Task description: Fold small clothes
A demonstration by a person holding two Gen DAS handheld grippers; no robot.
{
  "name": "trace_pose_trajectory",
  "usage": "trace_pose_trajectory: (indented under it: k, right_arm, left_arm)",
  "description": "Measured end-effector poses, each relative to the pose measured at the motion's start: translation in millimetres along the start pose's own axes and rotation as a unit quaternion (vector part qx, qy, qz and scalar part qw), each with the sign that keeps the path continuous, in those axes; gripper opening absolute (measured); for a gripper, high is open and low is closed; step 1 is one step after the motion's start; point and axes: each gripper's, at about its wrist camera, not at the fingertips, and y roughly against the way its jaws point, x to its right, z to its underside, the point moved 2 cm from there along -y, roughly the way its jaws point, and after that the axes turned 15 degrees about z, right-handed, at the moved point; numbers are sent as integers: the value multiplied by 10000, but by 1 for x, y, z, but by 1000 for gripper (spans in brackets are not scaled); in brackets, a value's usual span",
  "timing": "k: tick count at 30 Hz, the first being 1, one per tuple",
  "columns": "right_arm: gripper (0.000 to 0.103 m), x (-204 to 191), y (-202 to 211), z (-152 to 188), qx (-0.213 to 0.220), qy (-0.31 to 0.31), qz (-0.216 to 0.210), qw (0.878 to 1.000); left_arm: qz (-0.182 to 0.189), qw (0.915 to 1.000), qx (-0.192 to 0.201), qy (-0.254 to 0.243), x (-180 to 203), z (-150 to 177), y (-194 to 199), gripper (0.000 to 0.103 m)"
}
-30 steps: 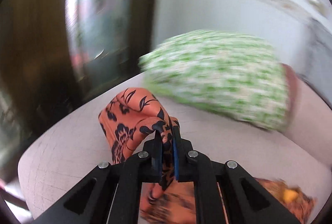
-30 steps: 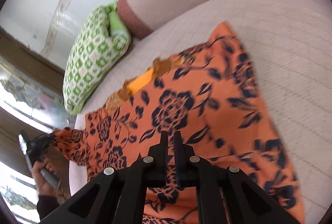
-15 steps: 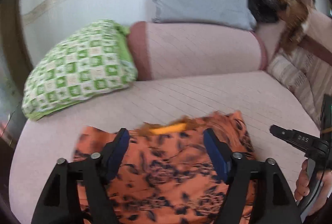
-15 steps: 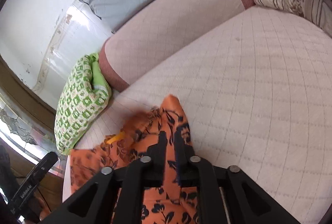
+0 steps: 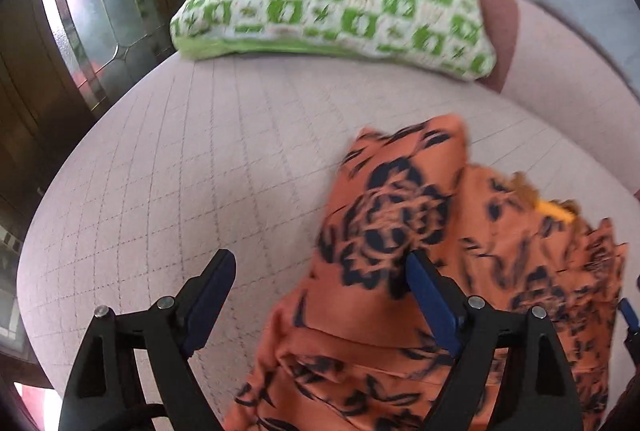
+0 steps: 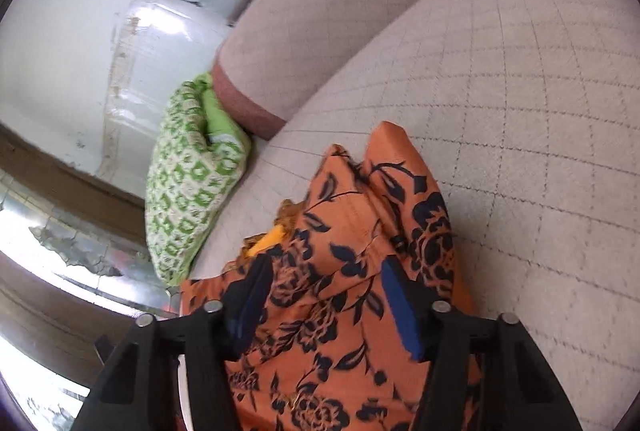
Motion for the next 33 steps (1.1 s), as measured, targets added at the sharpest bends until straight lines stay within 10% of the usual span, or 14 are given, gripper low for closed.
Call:
trace_pose_trajectory:
  k: [13, 17, 26, 33]
  right_arm:
    - [51, -8, -44, -5, 162, 85, 800, 9966]
    - [21, -18, -50, -1, 152, 397, 844, 9955]
    - [14, -30, 19, 3, 665, 383, 302, 9966]
    - [7, 33, 41, 25, 164, 251, 897, 9955]
  left_arm:
    - [-152, 9981, -494, -328, -9, -3, -33, 87]
    - [-168, 9982, -506, -271, -10, -4, -31, 87]
    - [-372, 9987, -337, -94, -14, -9, -25, 87]
    - [-573, 9972, -329, -361, -10, 1, -18, 87]
